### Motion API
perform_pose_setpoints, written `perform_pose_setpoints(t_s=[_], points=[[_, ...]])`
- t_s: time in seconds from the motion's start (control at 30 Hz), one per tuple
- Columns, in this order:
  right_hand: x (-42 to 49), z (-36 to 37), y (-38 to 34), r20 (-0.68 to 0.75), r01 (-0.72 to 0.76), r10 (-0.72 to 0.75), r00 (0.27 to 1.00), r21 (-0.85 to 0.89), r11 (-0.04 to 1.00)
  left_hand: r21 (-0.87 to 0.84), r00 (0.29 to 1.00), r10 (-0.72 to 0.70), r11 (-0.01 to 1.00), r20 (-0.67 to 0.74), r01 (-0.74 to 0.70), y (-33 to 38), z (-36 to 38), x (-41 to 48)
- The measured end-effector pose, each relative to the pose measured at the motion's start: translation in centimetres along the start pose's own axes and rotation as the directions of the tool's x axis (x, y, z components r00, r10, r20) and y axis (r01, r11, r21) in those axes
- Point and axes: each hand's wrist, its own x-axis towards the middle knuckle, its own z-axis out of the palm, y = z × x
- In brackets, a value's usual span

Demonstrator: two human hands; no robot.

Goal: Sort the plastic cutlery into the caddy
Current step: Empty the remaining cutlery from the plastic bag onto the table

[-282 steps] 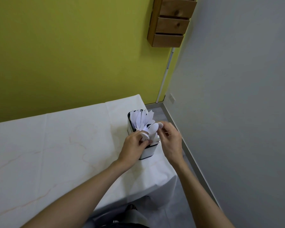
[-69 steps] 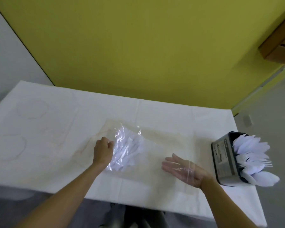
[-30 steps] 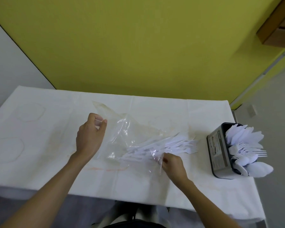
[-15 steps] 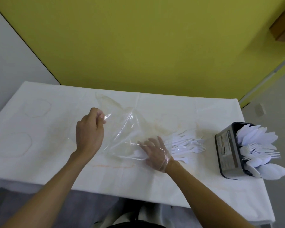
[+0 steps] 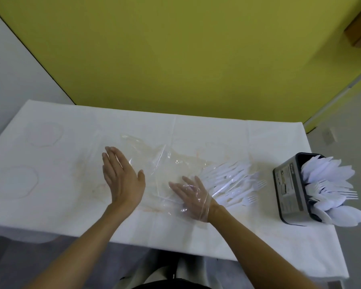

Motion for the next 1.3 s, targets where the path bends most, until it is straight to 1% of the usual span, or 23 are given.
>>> perform_pose_setpoints(t_s=[0.03, 0.07, 0.1, 0.13, 0.2, 0.23, 0.27, 0.3, 0.33, 0.37, 0.43, 0.47, 0.5, 0.57, 0.6, 0.73, 0.8, 0.93, 1.07, 1.1, 1.17, 1.23, 1.3], points=[[0.3, 0.5, -0.2, 0.038, -0.01, 0.011, 0.999, -0.016, 1.0, 0.009, 1.0, 0.011, 1.0, -0.01, -0.011, 0.3, 0.2, -0.6], [-0.1, 0.3, -0.5, 0.041, -0.016, 0.016, 0.999, -0.018, 1.0, 0.018, 0.999, 0.026, 1.0, -0.023, -0.026, 0.5, 0.4, -1.3], [-0.4, 1.1, -0.3, 0.012, 0.011, -0.01, 1.0, -0.086, 0.996, 0.027, 0.998, 0.053, 0.998, -0.031, -0.052, 0.7, 0.6, -1.9], [-0.7, 1.0, 0.3, -0.13, -0.016, 0.0, 0.991, -0.121, 0.992, 0.037, 0.995, 0.097, 0.995, -0.026, -0.096, 0.9, 1.0, -2.5], [-0.9, -0.1, 0.6, -0.316, -0.017, -0.042, 0.948, -0.183, 0.983, 0.032, 0.966, 0.248, 0.967, 0.072, -0.251, 1.3, 2.0, -3.7], [-1.2, -0.3, 0.9, -0.354, -0.018, -0.015, 0.935, -0.09, 0.996, -0.003, 0.933, 0.323, 0.945, 0.157, -0.327, 1.6, 2.6, -4.2], [-1.6, -1.1, 0.4, -0.271, 0.004, 0.022, 0.962, 0.096, 0.995, -0.057, 0.895, 0.363, 0.931, 0.259, -0.361, 2.0, 3.3, -4.7], [-2.1, -1.3, 0.6, -0.182, -0.026, 0.067, 0.981, 0.217, 0.976, -0.107, 0.859, 0.366, 0.93, 0.358, -0.352, 2.3, 4.0, -5.1], [-3.5, -1.0, 1.3, -0.181, 0.004, 0.021, 0.983, 0.139, 0.99, -0.133, 0.829, 0.349, 0.937, 0.437, -0.324, 2.6, 4.9, -5.4], [-4.6, -0.4, 2.1, -0.213, 0.02, -0.018, 0.977, 0.005, 1.0, -0.131, 0.804, 0.324, 0.945, 0.499, -0.3, 2.9, 5.7, -5.6], [-5.9, 1.5, 3.1, -0.165, 0.067, -0.089, 0.982, -0.132, 0.989, -0.106, 0.763, 0.26, 0.963, 0.592, -0.246, 3.3, 7.1, -5.6], [-6.2, 2.0, 3.4, -0.108, 0.073, -0.09, 0.99, -0.151, 0.986, -0.094, 0.745, 0.23, 0.971, 0.626, -0.221, 3.3, 7.6, -5.4], [-6.0, 1.6, 3.2, -0.032, 0.042, -0.044, 0.998, -0.059, 0.997, -0.079, 0.731, 0.204, 0.976, 0.651, -0.202, 3.1, 8.0, -5.2], [-5.8, 1.2, 3.1, 0.005, -0.002, 0.002, 1.0, -0.072, 0.997, -0.037, 0.716, 0.164, 0.981, 0.678, -0.19, 2.4, 8.7, -4.7], [-5.8, 1.4, 3.1, -0.04, 0.015, -0.02, 0.999, -0.115, 0.993, -0.019, 0.717, 0.15, 0.982, 0.681, -0.187, 1.9, 8.9, -4.4], [-5.4, 1.4, 3.5, 0.015, 0.035, -0.034, 0.999, -0.11, 0.993, 0.017, 0.753, 0.114, 0.986, 0.648, -0.164, -0.6, 9.0, -2.6], [-5.3, 1.2, 3.6, -0.007, 0.029, -0.03, 1.0, -0.121, 0.992, 0.041, 0.768, 0.088, 0.988, 0.634, -0.147, -2.1, 8.4, -1.4], [-5.1, 1.1, 4.1, -0.088, 0.052, -0.064, 0.994, -0.134, 0.99, 0.11, 0.806, -0.035, 0.993, 0.591, -0.038, -6.0, 7.2, 1.3], [-4.7, 0.9, 4.0, -0.102, 0.072, -0.083, 0.991, -0.106, 0.992, 0.165, 0.822, -0.057, 0.985, 0.567, -0.045, -10.1, 5.7, 3.6], [-4.6, 0.7, 3.8, -0.103, 0.068, -0.078, 0.992, -0.096, 0.993, 0.162, 0.823, -0.041, 0.985, 0.566, -0.063, -10.6, 5.5, 4.1], [-4.4, 0.5, 3.2, -0.13, 0.069, -0.078, 0.988, -0.073, 0.995, 0.096, 0.843, 0.059, 0.987, 0.534, -0.13, -10.2, 5.5, 4.4], [-4.2, 0.2, 2.6, -0.166, 0.068, -0.077, 0.983, -0.06, 0.996, -0.044, 0.881, 0.182, 0.983, 0.437, -0.181, -8.1, 5.6, 3.7], [-4.0, 0.0, 2.3, -0.229, 0.059, -0.062, 0.971, -0.022, 0.998, -0.155, 0.899, 0.241, 0.968, 0.365, -0.196, -5.4, 5.9, 2.6]])
